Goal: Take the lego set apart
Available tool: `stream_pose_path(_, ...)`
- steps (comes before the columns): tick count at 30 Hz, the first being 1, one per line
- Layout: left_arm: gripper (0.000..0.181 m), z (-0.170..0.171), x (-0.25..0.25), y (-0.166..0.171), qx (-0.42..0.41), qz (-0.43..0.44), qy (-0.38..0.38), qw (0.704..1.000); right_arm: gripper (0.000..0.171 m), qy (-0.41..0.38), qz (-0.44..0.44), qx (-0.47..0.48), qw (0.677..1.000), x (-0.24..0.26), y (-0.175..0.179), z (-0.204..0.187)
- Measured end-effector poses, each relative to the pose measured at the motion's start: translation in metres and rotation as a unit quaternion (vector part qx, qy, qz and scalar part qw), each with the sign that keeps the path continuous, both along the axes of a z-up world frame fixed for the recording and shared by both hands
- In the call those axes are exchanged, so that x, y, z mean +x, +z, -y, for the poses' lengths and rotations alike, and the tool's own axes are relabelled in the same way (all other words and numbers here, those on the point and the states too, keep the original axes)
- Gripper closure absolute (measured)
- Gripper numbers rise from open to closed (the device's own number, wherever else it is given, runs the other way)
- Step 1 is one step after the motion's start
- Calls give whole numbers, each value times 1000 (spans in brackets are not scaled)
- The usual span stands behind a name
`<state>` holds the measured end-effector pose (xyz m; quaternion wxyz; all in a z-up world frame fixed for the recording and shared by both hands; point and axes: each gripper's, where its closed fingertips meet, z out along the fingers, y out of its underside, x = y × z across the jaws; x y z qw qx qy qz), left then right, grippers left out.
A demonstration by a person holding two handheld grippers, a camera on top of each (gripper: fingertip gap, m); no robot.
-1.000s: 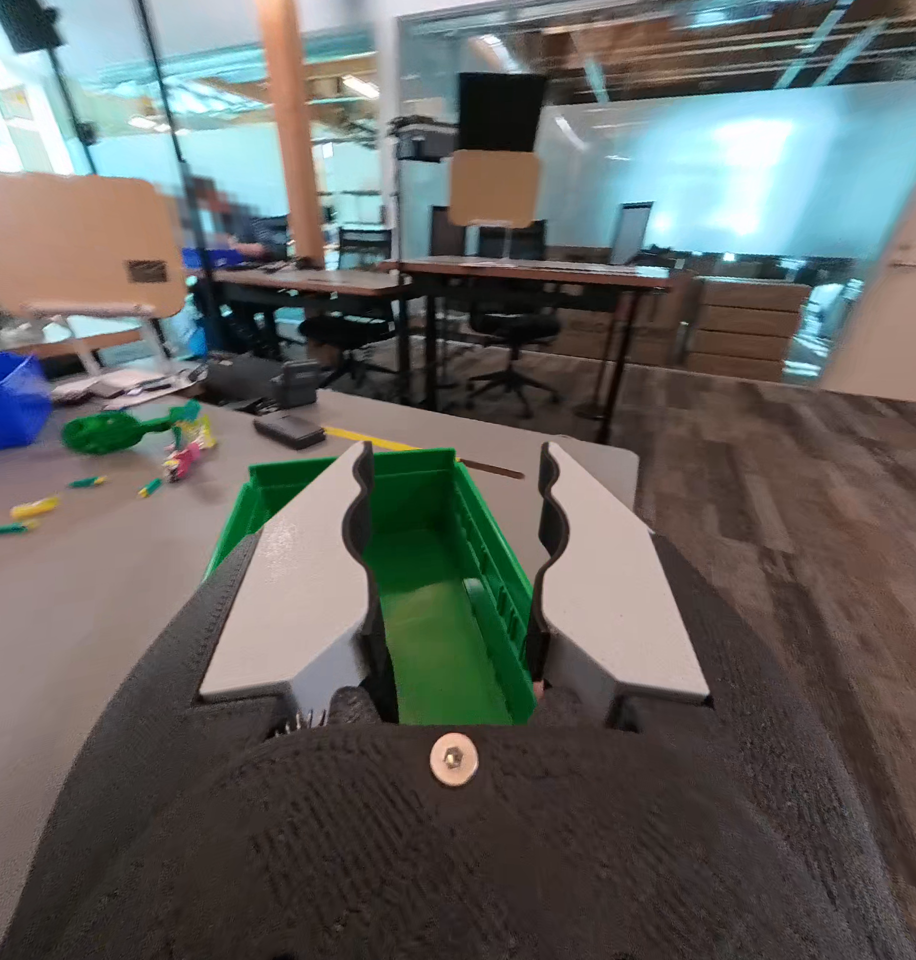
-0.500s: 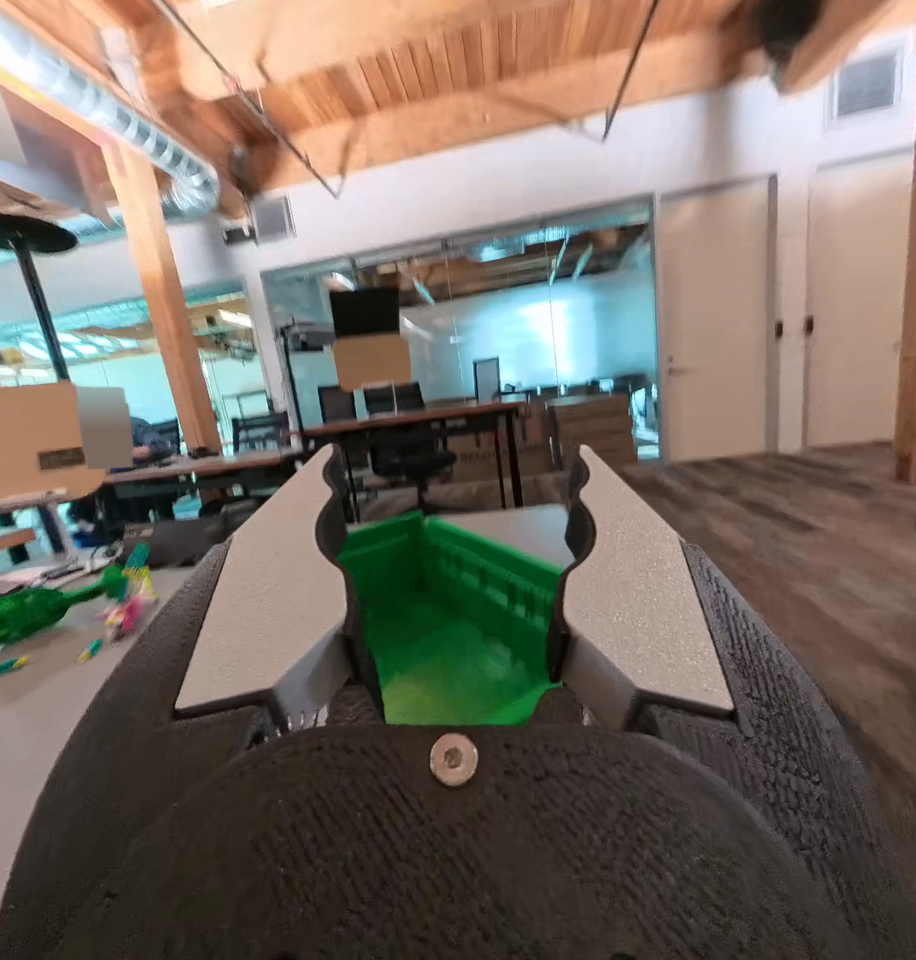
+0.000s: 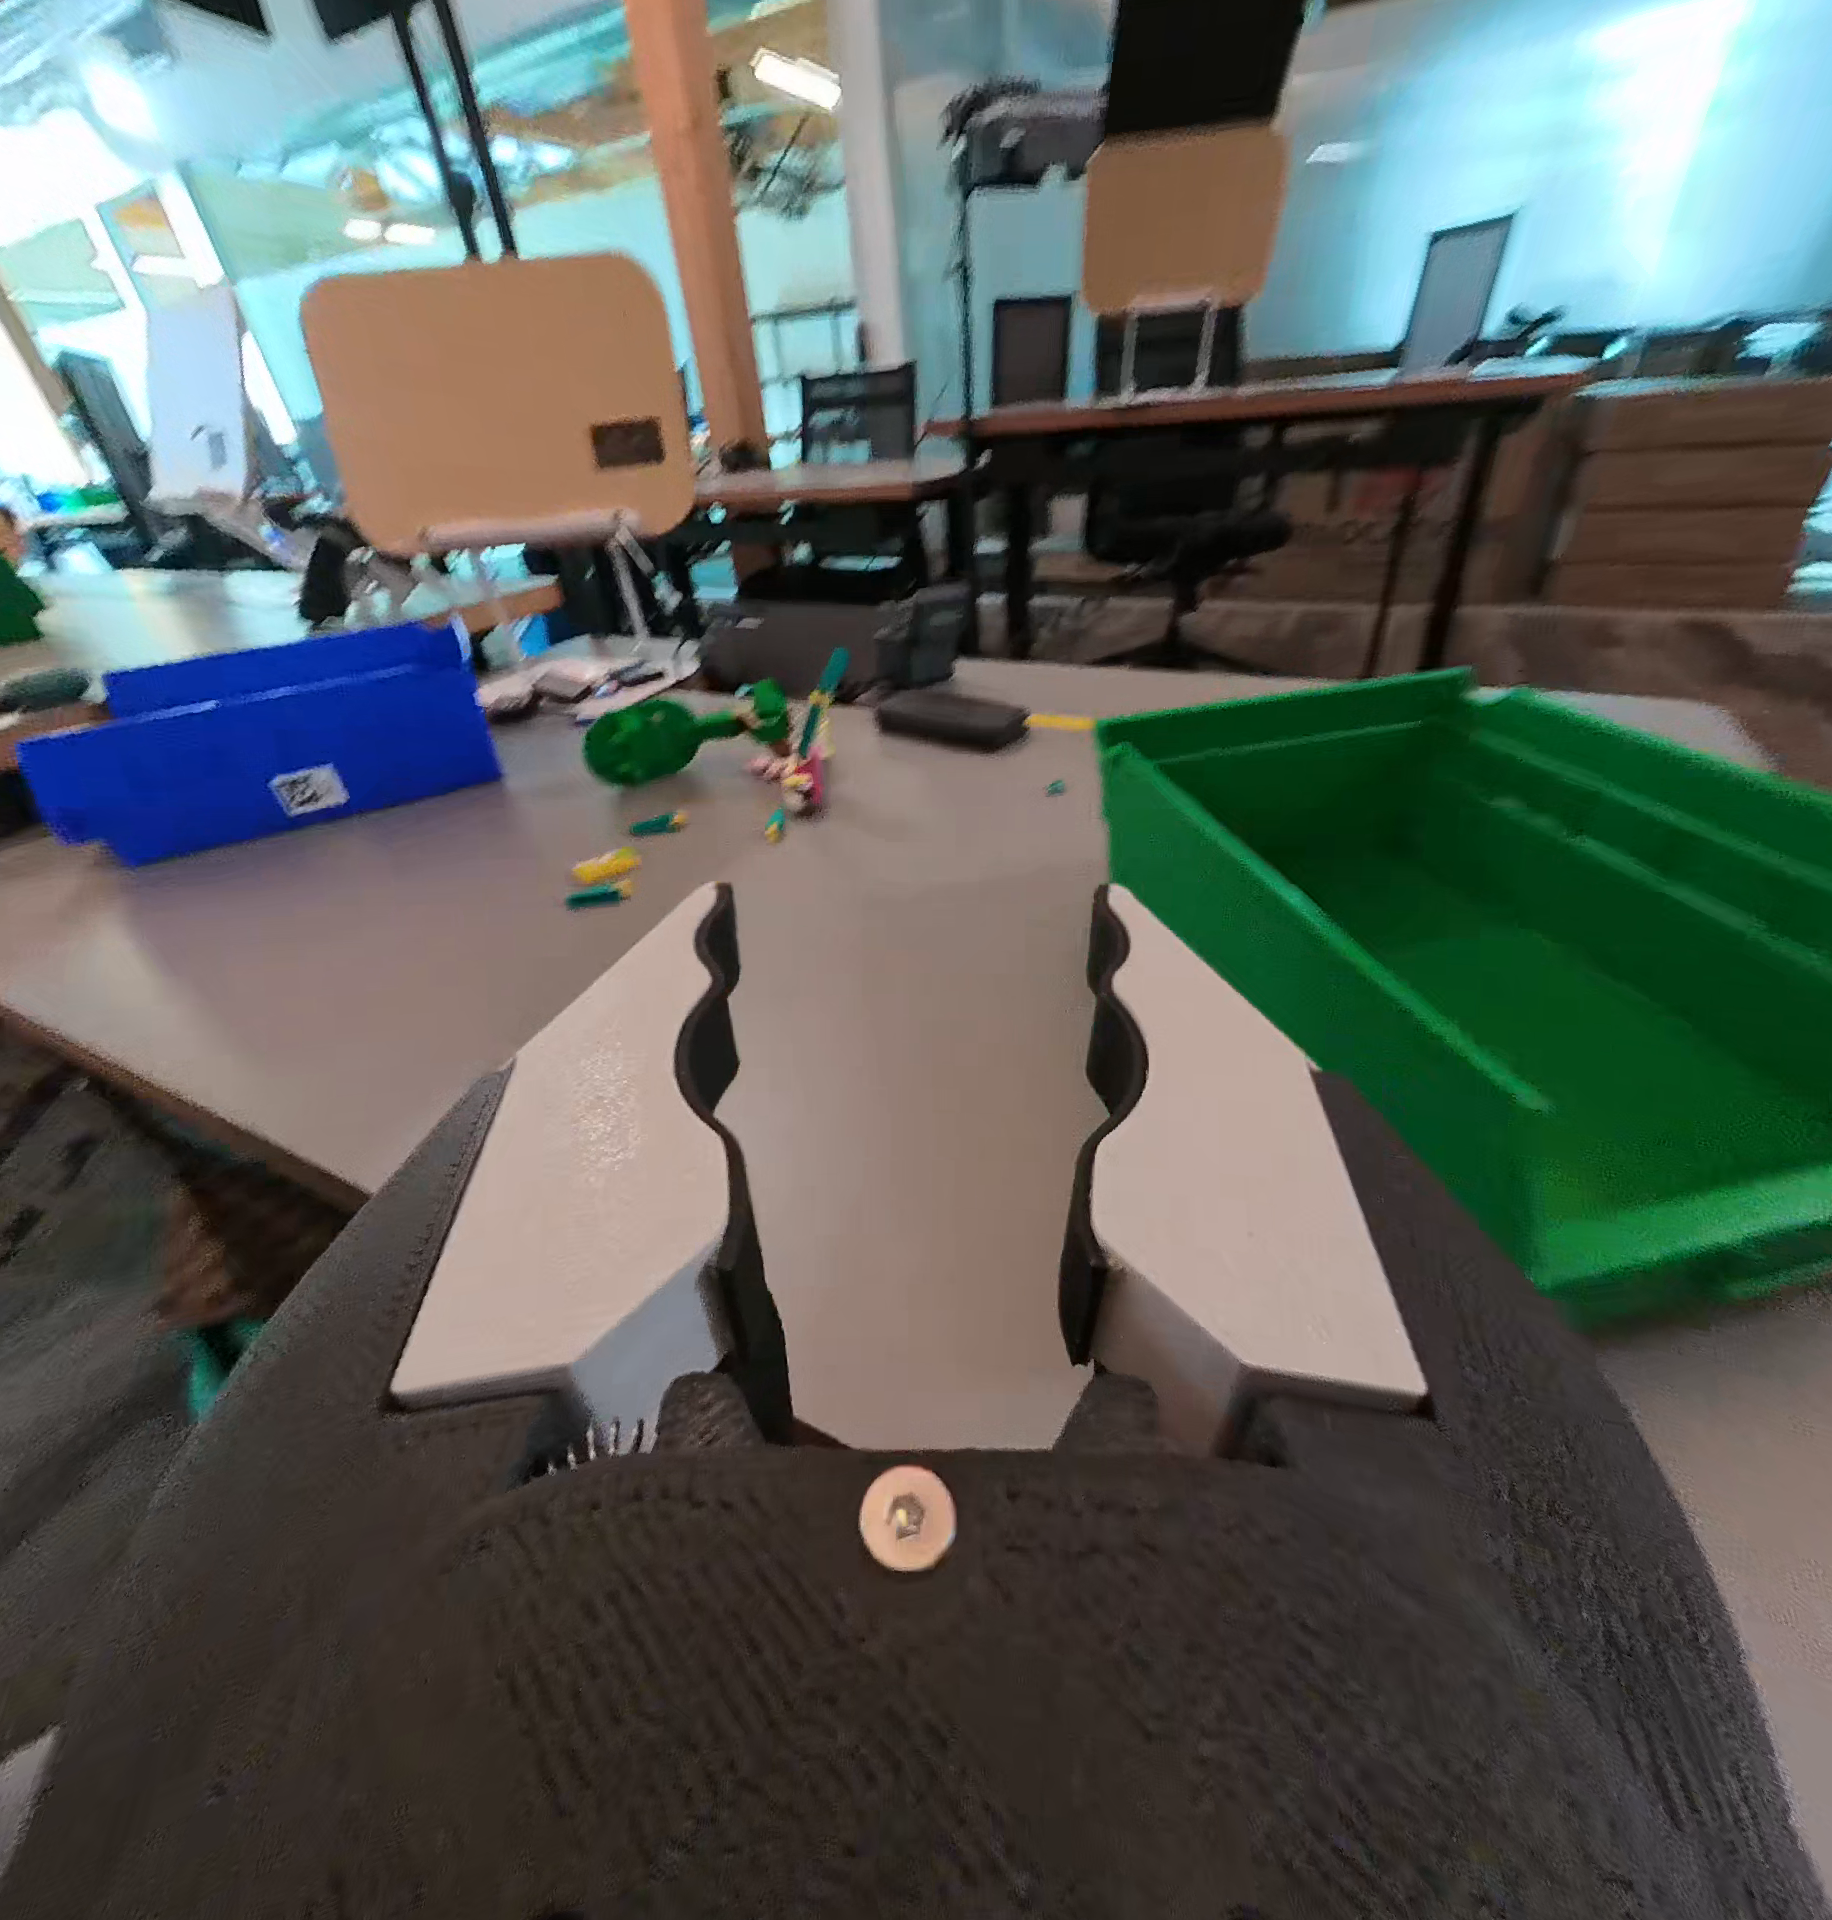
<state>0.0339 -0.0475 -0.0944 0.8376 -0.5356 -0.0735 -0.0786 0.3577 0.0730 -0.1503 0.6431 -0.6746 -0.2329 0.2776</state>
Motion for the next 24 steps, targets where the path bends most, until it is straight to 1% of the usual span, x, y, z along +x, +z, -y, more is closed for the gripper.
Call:
stream_pose_path(1, 41, 2, -13, -6, -12, 10, 15, 1000, 106, 16, 9, -12, 1000, -16, -9, -2)
stream_pose_path(4, 44, -6, -38, -17, -39, 23, 27, 999, 112, 68, 38, -49, 996, -69, -37, -13)
stream_pose_path(6, 47, -26, -46, -16, -44, 7, 17, 999, 115, 95, 58, -65, 992, -105, -51, -28)
stream_pose_path(7, 52, -40, -49, -16, -51, -14, 16, 998, 116, 101, 64, -65, 991, -122, -55, -40)
stream_pose_path(8, 64, -56, -57, -19, -73, -37, 34, 996, 117, 102, 63, -61, 991, -140, -56, -55)
stream_pose_path(9, 66, -74, -66, -23, -95, -63, 57, 992, 118, 95, 60, -58, 992, -156, -56, -75)
stream_pose_path(10, 66, -91, -71, -24, -101, -87, 65, 989, 119, 83, 60, -59, 993, -171, -58, -99)
stream_pose_path(12, 65, -122, -80, -19, -78, -112, 53, 989, 121, 54, 68, -68, 994, -198, -66, -149)
stream_pose_path(15, 63, -171, -100, -10, -59, -148, 35, 987, 124, 32, 109, -97, 989, -235, -89, -219)
stream_pose_path(18, 63, -223, -113, -12, -69, -214, 24, 974, 124, 22, 134, -141, 981, -256, -117, -270)
stream_pose_path(21, 65, -271, -116, -30, -78, -276, -3, 958, 129, -41, 156, -159, 974, -247, -137, -306)
stream_pose_path(22, 66, -284, -116, -37, -76, -290, -12, 954, 129, -60, 156, -170, 971, -243, -141, -315)
stream_pose_path(24, 68, -303, -118, -53, -73, -312, -22, 947, 136, -99, 159, -184, 965, -236, -145, -332)
